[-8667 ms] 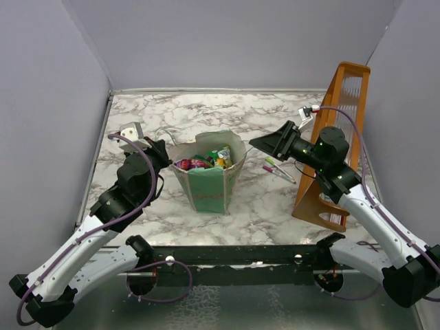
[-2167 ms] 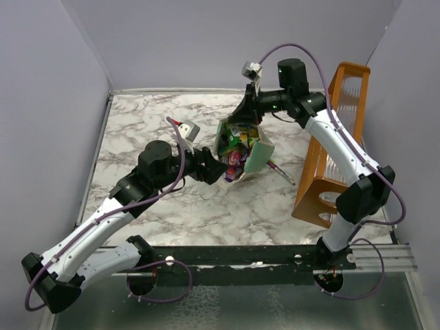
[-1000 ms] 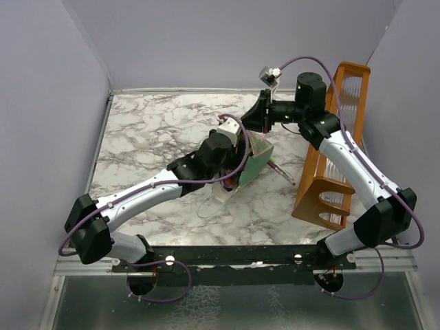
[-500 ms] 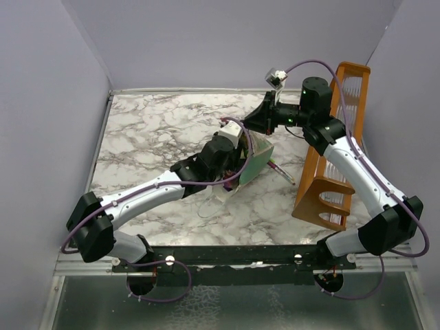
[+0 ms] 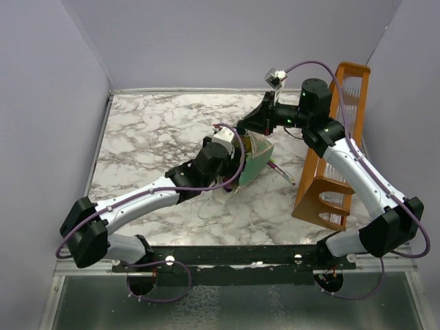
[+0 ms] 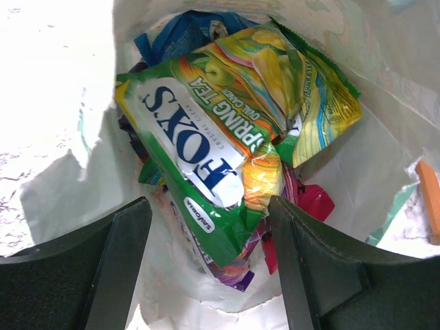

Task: Take the snacks out of the paper bag
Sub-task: Take out the snack from the paper bag, then place the snack at the center of the board.

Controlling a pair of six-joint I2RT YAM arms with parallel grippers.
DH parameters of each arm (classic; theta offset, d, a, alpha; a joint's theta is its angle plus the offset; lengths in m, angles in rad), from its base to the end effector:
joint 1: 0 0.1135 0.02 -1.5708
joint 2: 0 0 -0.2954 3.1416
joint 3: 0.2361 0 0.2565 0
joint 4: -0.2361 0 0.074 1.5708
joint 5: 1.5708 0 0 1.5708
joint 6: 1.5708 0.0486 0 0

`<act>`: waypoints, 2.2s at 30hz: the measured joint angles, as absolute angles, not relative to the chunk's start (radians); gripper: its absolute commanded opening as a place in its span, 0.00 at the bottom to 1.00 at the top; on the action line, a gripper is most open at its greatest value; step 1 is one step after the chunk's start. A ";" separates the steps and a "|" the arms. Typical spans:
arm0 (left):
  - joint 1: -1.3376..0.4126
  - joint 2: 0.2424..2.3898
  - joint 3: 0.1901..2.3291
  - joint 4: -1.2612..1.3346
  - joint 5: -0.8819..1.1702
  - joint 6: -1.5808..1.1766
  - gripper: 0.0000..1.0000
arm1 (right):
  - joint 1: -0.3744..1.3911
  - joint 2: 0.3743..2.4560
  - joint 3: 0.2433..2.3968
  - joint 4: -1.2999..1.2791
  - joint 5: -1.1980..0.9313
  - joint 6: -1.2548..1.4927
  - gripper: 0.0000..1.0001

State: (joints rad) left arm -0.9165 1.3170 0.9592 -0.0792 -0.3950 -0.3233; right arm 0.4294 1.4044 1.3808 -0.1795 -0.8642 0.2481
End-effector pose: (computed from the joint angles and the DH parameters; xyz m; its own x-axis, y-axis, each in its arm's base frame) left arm 0.2024 -0.2331 0.3180 -0.4095 0.0521 -0.9108 0.4114 0.9016 -0.1334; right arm 0.2803 0.1690 0.4376 -0.4105 -0.0126 -0.9118 -0.8736 0.2922 0.3892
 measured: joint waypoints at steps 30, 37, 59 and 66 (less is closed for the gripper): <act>-0.905 1.214 1.011 -0.177 -0.226 -0.308 0.00 | 0.429 1.341 1.336 -0.179 -0.717 0.212 0.01; -0.904 1.041 1.042 -0.215 -0.010 -0.262 0.00 | 0.429 1.304 1.306 -0.178 -0.643 0.212 0.01; -0.902 0.680 1.057 -0.230 -0.668 -0.167 0.00 | 0.430 1.275 1.290 -0.171 -0.569 0.213 0.01; -0.883 0.962 0.921 -0.260 -0.899 -0.266 0.00 | 0.430 1.275 1.290 -0.171 -0.569 0.212 0.01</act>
State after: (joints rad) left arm -0.8829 0.9619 0.9207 -0.2604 -0.8989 -0.2657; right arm 0.4305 1.2751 1.2896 -0.1707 -0.5686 0.2123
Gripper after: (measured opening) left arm 0.032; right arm 0.027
